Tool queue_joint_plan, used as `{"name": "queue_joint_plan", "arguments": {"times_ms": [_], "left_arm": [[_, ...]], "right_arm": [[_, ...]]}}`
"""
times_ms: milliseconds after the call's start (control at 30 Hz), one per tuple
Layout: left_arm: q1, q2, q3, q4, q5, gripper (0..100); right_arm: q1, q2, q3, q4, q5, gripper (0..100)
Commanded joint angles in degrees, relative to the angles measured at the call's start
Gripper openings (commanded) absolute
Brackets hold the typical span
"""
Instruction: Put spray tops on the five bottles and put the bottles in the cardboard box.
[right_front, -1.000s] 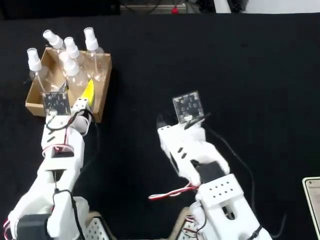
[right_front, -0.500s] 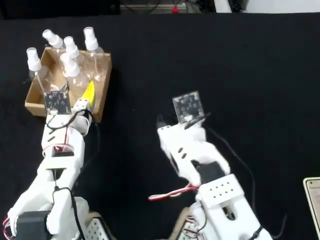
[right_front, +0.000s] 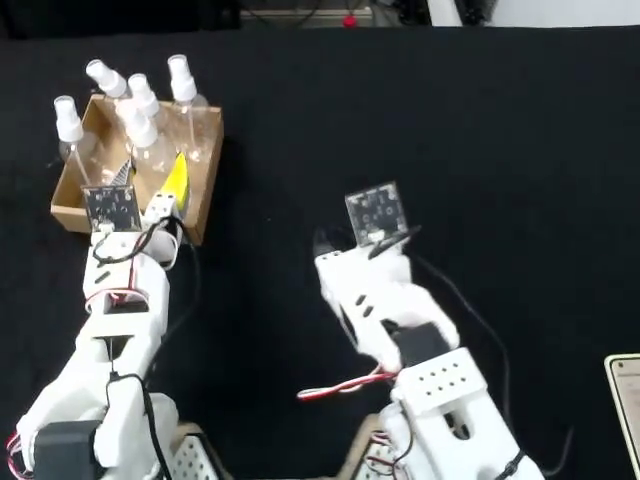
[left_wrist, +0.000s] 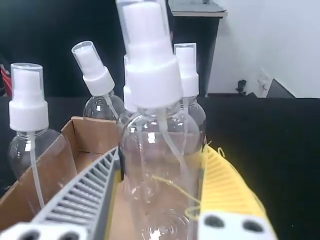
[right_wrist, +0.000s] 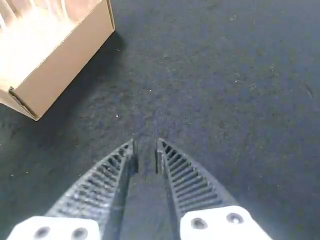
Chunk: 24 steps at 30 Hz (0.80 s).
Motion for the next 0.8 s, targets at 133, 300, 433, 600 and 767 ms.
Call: {"name": "queue_joint_plan", "arguments": {"times_ms": [133, 300, 433, 600, 767], "left_arm": [[-0.1, -0.2, -1.0, -1.7, -0.1, 16], [-0.1, -0.2, -1.3, -1.8, -0.1, 16], [-0.1, -0.2, 0.1, -1.8, -0.1, 16], [-0.1, -0.2, 0.7, -1.6, 0.0, 16], [0.0, 2.5, -0.4, -1.8, 0.0, 16]], "right_arm": [[0.0, -1.5, -0.4, -1.4, 0.3, 6.4], [0.0, -1.5, -0.4, -1.4, 0.3, 6.4], [0.0, -1.5, -0.4, -1.4, 0.3, 6.4], [0.0, -1.5, -0.4, -1.4, 0.3, 6.4], [0.0, -1.5, -0.4, -1.4, 0.3, 6.4]]}}
